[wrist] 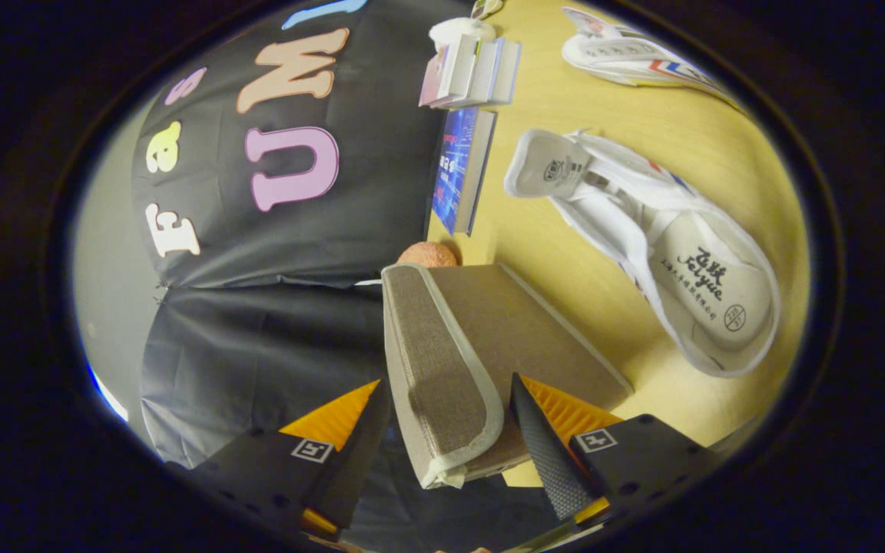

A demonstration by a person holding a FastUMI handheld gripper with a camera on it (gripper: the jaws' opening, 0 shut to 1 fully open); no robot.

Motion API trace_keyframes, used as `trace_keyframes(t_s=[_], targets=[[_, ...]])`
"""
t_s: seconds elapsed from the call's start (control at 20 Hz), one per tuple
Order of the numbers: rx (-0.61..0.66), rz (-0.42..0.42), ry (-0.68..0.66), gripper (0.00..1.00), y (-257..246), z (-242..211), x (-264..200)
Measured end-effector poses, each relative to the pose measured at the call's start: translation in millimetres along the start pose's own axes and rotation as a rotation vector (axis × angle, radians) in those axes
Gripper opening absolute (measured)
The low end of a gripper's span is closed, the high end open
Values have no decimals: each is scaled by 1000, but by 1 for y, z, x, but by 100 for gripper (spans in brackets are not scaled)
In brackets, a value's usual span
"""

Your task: Open the storage box then place both shoes into the box .Put the left shoe in first, then the right shoe, with the right side of both shoes facing outward in a uniform manner.

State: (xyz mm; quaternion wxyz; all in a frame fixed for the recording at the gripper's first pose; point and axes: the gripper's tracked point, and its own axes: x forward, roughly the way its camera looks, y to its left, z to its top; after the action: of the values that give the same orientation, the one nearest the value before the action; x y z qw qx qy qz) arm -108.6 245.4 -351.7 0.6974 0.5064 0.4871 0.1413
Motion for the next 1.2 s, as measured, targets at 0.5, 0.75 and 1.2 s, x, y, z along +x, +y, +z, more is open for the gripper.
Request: trace_keyframes(t_s=[0.5,0.75,1.2], targets=[[-7,-34,22,40,-7,5,-30],[-53,-2,25,4,7,11,-20],[-229,34,31,3,41,-1,-32]])
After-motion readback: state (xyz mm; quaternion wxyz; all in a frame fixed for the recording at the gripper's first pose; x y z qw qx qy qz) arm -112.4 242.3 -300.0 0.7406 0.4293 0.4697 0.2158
